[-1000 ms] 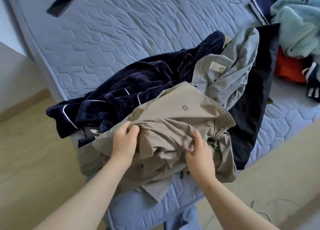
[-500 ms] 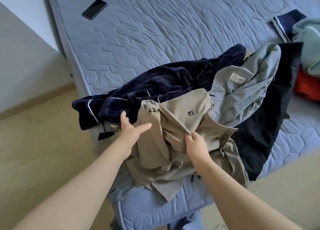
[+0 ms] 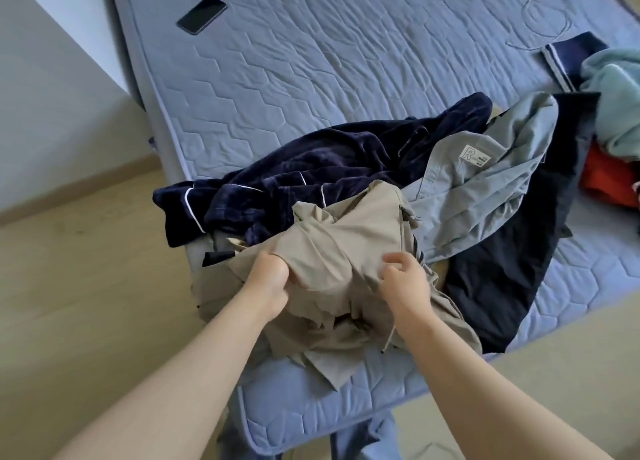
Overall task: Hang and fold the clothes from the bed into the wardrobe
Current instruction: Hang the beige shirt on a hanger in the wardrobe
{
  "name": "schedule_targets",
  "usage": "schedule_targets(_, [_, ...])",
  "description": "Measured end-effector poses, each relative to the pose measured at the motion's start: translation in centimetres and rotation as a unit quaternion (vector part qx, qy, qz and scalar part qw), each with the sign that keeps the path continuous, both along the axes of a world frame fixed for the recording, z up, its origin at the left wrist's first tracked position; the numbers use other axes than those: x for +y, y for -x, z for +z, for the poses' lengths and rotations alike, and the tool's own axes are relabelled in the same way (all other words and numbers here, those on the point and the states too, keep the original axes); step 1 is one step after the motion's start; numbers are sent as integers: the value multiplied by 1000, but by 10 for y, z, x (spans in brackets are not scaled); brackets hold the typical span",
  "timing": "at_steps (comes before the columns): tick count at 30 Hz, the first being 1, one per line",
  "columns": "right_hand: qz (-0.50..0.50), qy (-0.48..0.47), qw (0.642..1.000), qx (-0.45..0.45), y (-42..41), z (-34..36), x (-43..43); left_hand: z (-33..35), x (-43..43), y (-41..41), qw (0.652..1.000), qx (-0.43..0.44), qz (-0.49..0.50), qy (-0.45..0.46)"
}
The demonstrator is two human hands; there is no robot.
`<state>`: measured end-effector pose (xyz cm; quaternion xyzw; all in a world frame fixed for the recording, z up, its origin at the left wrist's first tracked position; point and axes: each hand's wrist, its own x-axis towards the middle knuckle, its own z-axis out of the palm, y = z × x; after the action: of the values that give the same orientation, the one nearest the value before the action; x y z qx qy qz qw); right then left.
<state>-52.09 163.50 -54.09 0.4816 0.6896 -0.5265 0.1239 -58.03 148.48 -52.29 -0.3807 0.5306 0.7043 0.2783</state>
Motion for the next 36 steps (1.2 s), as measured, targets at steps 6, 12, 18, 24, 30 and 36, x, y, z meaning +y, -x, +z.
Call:
schedule_targets(6, [-25,97,994,-53,-7,27,-13,53,-5,8,997,14,-5,-77])
schedule_targets(12, [13,325,942,78,16,100,-39,126,-2,27,985,36,54,-158])
schedule_targets(18, [-105,463,855,208,52,207,-44,177,-24,33,969,209,-74,-110])
schedule_targets(24, [-146,499,799,303,83,319,-63,246,-57,15,881,394,-258,-46])
schedule_targets(30, [-108,491,771,391,89,402,-88,289,-68,19,808,435,-298,262])
schedule_targets(36, [-60,449,743,492,90,462,-94,364,-106,36,750,486,-167,418])
